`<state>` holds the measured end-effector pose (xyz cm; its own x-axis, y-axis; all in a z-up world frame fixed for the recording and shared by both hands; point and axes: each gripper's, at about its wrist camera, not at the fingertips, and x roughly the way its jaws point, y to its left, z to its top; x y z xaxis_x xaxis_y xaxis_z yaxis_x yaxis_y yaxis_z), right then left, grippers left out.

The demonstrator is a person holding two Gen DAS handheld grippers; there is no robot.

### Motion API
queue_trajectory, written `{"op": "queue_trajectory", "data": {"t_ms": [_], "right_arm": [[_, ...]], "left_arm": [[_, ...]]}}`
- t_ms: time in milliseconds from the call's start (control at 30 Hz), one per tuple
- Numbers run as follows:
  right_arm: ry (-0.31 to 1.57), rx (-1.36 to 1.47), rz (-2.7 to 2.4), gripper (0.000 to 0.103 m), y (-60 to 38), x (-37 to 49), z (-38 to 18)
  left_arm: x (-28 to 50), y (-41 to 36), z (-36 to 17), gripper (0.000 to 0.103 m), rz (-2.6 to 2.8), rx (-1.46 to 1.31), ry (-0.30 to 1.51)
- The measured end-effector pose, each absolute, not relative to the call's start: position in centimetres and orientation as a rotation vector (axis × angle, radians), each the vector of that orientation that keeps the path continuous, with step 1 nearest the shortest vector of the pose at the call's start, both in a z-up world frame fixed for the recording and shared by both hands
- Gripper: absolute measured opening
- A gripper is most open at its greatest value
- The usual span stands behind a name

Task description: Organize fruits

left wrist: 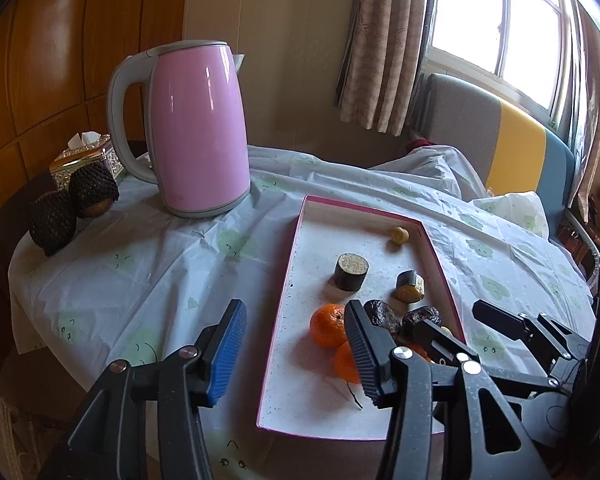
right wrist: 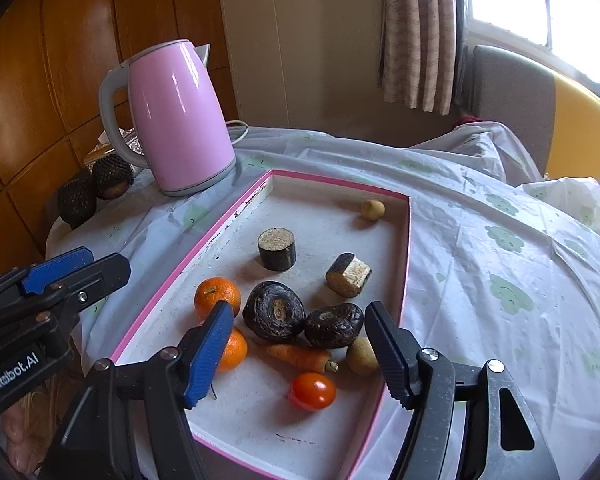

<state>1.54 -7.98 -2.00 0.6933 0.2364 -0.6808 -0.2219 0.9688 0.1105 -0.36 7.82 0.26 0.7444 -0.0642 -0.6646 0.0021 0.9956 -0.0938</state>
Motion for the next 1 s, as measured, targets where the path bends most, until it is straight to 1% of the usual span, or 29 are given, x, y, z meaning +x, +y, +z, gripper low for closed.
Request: {"op": "queue_trajectory", "data": {"t_ms": [67,267,500,600,867,900,967,1000], "right_arm": [[0.755,0.027,0.246,0.074,-8.2,1.1,-1.9],[0.744,0.047,0.219,0.076,-8.9,0.3,-1.8],[0.726,0.048,0.196,0.078,-9.3,-0.4,-1.6],[0.722,0.047,0.194,0.079,-9.3,-0.5,-1.5],[0.72,0.048,0.192,0.079,-9.4,-0.7,-1.5],[0.721,0.049,0.192,0.079,-9.5,-0.7,-1.5],[0.721,0.05,0.193,0.079,-9.5,-0.7,-1.6],[0.721,0.049,0.192,0.079,-9.5,-0.7,-1.6]], "left_arm": [[-0.5,7.6,0.4,0.053,-0.036,-0.083,0.727],[-0.9,7.1,0.8,0.057,-0.03,-0.071,0.719],[-1.2,6.7,1.0,0.059,-0.032,-0.065,0.712],[-1.3,6.6,1.2,0.063,-0.029,-0.061,0.706],[-1.4,6.5,1.3,0.064,-0.007,-0.055,0.701],[-1.5,6.5,1.3,0.065,-0.007,-0.056,0.698],[-1.5,6.5,1.4,0.074,0.003,-0.056,0.692],[-1.5,6.4,1.4,0.074,0.014,-0.051,0.691]]}}
